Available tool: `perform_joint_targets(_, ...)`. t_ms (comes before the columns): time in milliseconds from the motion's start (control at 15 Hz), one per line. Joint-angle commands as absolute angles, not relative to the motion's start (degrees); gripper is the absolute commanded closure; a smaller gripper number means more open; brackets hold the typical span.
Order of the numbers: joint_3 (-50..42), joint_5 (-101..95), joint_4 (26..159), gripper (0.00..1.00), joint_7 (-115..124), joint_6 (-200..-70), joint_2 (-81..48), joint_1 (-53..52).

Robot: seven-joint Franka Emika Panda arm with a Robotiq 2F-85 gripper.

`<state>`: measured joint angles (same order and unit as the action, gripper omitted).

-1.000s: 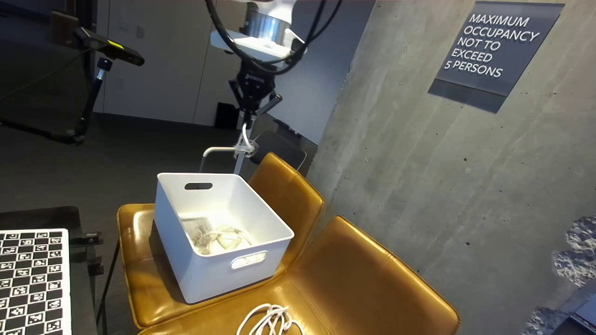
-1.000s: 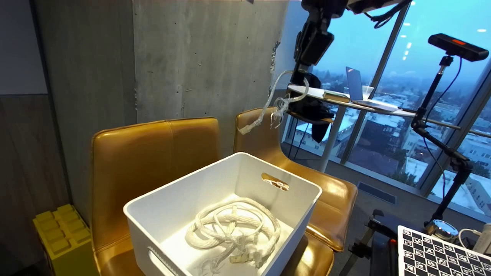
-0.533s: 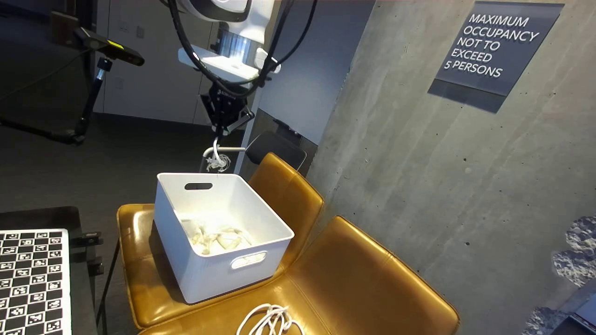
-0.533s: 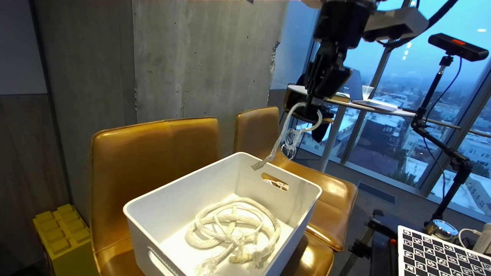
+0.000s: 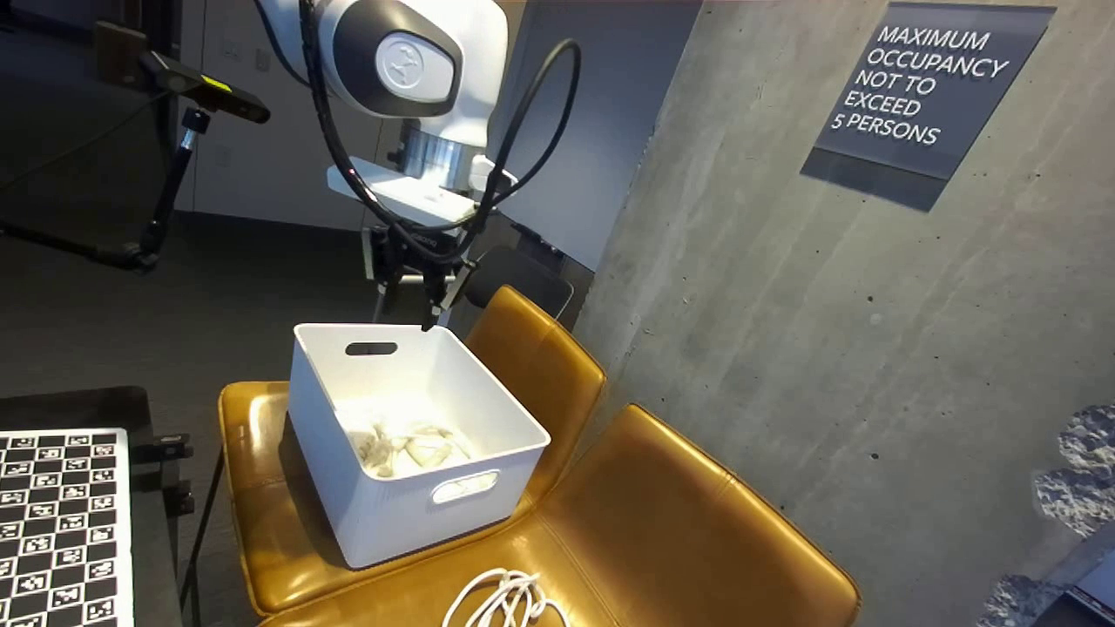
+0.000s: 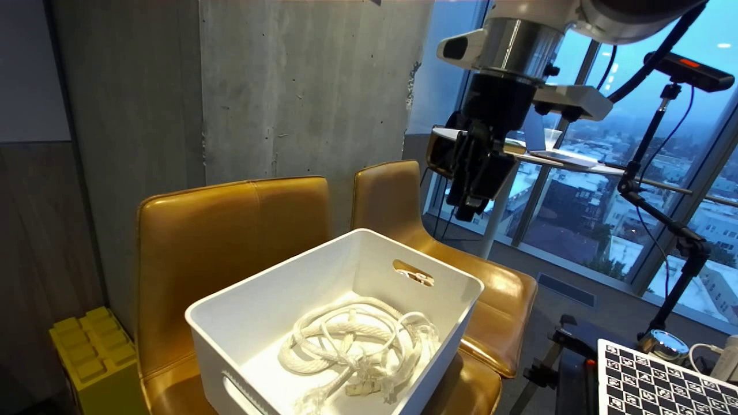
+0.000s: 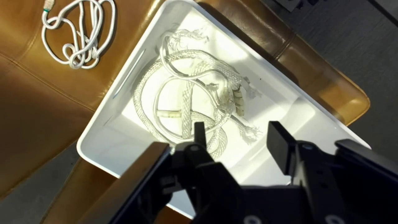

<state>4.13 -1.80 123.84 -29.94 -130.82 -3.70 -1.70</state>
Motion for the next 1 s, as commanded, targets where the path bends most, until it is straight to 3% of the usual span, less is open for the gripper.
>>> perform_joint_targets(0, 1.84, -4.14, 125.87, 0.13, -30.52, -134.41, -4.13, 0.07)
perform_joint_targets(133, -0.12, -5.43, 125.08, 0.01, -31.75, -135.37, -5.87, 1.95)
perform_joint_targets(200, -1.01, -5.92, 124.56, 0.0, -32.31, -135.83, -6.77, 2.92)
perform_joint_targets(933, -3.68, -2.72, 113.31, 0.0, -42.81, -140.36, -22.0, 13.28)
